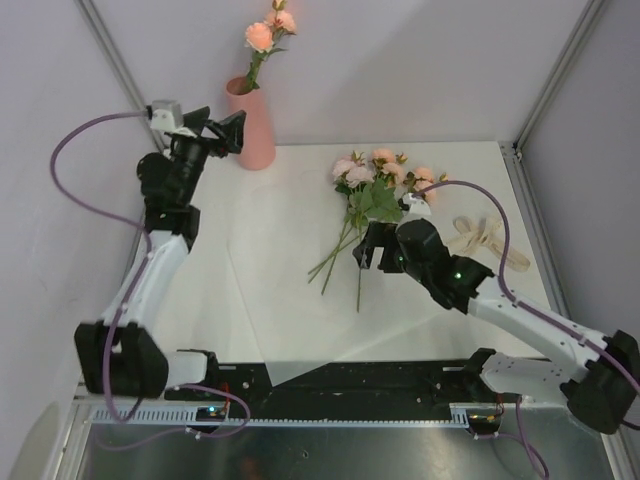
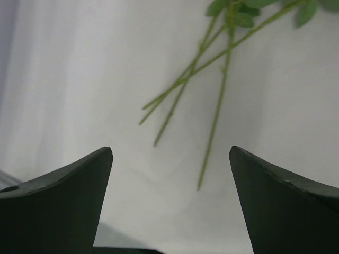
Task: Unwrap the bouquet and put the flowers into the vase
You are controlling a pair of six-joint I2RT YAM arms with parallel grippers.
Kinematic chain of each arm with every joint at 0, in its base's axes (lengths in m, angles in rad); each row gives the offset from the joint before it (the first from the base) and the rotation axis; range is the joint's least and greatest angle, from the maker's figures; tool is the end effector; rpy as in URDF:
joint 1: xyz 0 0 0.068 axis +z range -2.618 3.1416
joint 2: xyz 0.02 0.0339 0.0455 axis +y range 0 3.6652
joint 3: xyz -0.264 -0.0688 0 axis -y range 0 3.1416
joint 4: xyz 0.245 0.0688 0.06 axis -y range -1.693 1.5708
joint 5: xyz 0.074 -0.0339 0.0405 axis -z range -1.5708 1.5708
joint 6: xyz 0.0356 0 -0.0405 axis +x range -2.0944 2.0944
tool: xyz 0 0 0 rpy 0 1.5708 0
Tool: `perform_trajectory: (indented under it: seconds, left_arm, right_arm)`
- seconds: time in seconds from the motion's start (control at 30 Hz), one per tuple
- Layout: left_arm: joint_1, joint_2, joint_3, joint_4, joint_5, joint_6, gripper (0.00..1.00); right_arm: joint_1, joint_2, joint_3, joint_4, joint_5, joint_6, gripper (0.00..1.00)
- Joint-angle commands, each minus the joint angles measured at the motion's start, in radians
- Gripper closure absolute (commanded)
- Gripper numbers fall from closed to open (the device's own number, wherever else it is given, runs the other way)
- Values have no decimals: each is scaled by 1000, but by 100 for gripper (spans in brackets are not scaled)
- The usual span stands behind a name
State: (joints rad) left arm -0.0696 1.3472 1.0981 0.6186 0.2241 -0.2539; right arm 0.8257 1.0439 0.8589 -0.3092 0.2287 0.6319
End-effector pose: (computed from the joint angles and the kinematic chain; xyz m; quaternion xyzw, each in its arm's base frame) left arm 0.3138 -0.0298 0.4079 0.0402 0.5677 -0.1944 0.7989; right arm 0.1651 0.1671 0.3041 -0.0243 0.8546 0.2661 0.4452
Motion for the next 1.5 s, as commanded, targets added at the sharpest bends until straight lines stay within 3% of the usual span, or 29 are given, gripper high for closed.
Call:
perform_trajectory:
  seconds: [0.0,0.23,0.37,0.67,0.87,1.03,1.17,1.33,1.47]
  left_arm:
    - [-1,-194,-56,-171,127,-225,6]
    - [-2,-416,-174,-500,260,-228,4]
    - [-2,-511,-245,-654,264,-229,3]
    - [-1,-567,-425,-678,204,-339,1]
    - [3,-521,-413,-678,352,-349,0]
    - [4,-511,-409,-685,360,-330,0]
    - [5,-503,-409,-690,378,-323,1]
    - [6,-496,-406,-689,385,-315,3]
    - [7,-492,-404,-690,400,-307,5]
  right_arm:
    - [-94,109,44,42,25,-56,3]
    - [-199,299,42,185,-102,-117,22]
    - [-215,389,43,262,-161,-114,31]
    - [-263,576,59,387,-256,-75,41]
    - [-278,672,75,444,-324,-74,49]
    - [-282,717,75,476,-353,-68,55]
    - [-286,731,76,467,-332,-65,67]
    - [-289,691,76,459,-304,-75,96]
    - [-291,603,76,438,-272,-82,100]
